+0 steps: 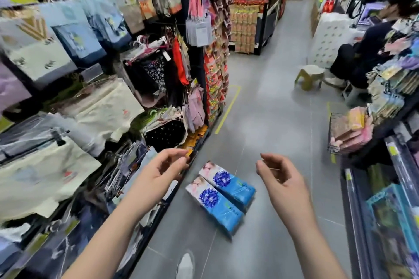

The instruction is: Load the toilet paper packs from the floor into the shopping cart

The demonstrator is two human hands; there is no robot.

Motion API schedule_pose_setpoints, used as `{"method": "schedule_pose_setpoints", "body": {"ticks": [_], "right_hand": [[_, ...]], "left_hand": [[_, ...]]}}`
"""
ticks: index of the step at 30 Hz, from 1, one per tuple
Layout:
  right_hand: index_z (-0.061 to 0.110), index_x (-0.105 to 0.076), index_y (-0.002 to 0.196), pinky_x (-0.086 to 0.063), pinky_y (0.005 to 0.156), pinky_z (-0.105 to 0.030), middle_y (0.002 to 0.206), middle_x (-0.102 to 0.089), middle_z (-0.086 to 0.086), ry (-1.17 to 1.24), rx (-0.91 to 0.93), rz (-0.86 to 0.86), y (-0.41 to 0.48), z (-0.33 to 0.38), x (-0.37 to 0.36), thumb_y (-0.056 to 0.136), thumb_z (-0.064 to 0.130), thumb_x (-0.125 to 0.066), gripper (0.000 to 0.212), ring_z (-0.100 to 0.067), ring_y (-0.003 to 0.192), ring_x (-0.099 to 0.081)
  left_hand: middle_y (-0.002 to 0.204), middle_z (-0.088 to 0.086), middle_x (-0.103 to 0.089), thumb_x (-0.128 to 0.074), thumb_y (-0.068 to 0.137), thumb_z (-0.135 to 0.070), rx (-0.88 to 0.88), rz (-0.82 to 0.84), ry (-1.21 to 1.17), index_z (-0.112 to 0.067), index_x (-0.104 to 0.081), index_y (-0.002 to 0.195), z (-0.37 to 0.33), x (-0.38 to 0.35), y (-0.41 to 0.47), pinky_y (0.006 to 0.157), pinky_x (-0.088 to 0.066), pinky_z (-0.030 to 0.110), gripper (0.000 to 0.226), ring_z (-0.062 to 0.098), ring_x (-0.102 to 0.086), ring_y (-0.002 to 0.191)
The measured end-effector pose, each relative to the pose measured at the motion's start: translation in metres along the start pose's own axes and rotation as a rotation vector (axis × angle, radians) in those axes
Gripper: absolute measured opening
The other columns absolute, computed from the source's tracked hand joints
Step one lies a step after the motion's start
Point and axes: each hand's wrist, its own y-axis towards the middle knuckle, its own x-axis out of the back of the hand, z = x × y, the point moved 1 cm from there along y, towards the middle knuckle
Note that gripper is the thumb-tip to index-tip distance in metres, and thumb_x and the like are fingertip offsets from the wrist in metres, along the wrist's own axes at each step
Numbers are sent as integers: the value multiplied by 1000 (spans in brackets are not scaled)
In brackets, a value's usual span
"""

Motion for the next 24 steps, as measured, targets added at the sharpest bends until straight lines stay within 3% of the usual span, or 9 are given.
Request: {"method": "schedule_pose_setpoints", "body": {"ticks": [1,4,7,13,21,24], "right_hand": [[32,-72,103,-49,73,-7,92,-72,22,-7,-8,-3,12,-4,-5,91,30,-74,12,1,84,-69],[31,-72,103,-49,72,-7,92,-72,21,-15,-33,-32,46,-16,-23,91,28,-75,13,-1,83,-69],[31,-71,102,-49,71,-7,92,-73,19,-38,-58,-59,79,-30,-44,91,24,-75,13,-1,81,-69],[28,-71,104,-46,66,-4,89,-74,8,-65,-171,-114,142,-61,-91,91,23,-75,15,4,79,-67],[27,-69,106,-47,67,-7,88,-72,18,-168,-366,-164,184,-147,-112,90,22,-77,18,2,76,-66],[25,-68,108,-46,65,-6,87,-71,24,-210,-479,-156,194,-218,-110,89,24,-77,20,5,73,-65]], "left_hand": [[116,-8,-73,-67,79,-70,9,7,6,-43,-70,110,4,1,15,94,-56,37,42,12,-69,111],[116,-5,-73,-64,97,-37,26,31,-5,-31,-69,117,20,7,67,98,-55,42,22,15,-69,112],[113,-2,-74,-59,100,-20,44,33,-13,-23,-68,118,37,14,121,96,-57,41,21,19,-69,110],[110,-10,-74,-57,102,-21,131,93,33,-24,-68,119,80,32,230,99,-56,42,21,10,-71,103],[103,-6,-76,-58,100,-17,323,110,23,-26,-67,112,168,18,304,90,-57,37,17,21,-70,105],[115,0,-72,-59,99,-22,395,114,27,-25,-64,117,230,-5,319,93,-57,37,18,21,-68,110]]}}
